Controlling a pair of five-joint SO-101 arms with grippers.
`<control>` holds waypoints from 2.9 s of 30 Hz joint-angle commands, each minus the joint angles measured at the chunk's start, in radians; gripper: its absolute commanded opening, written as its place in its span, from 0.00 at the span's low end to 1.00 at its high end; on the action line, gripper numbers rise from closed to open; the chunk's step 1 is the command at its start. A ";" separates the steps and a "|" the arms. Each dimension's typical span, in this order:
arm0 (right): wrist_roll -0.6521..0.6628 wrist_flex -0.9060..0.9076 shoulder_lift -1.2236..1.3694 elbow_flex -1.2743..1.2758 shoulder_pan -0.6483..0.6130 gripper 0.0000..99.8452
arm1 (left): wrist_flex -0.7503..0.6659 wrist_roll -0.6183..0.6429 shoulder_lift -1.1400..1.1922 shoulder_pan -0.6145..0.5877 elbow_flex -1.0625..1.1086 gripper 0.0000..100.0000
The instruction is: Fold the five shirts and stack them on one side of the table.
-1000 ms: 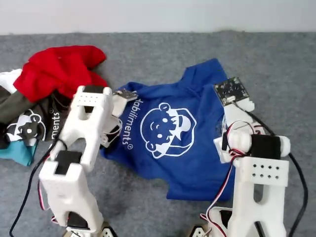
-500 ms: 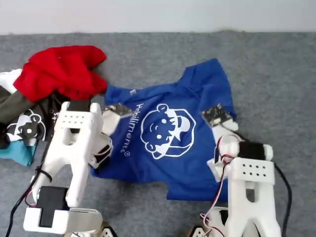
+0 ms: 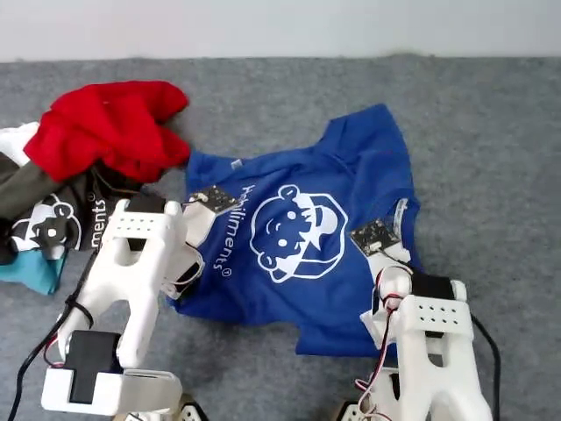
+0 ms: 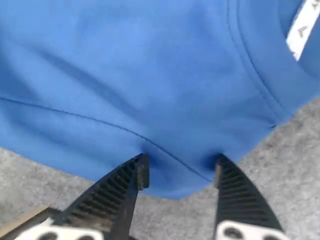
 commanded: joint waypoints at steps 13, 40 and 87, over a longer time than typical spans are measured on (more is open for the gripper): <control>0.005 -0.260 -0.016 0.041 0.018 0.01 | -0.138 0.021 -0.041 0.009 0.004 0.01; -0.293 -0.951 0.542 -0.321 0.010 0.01 | -0.494 0.207 -0.040 0.129 0.007 0.01; -0.218 -0.420 0.659 -0.377 0.039 0.19 | -0.496 0.207 -0.040 0.126 0.082 0.01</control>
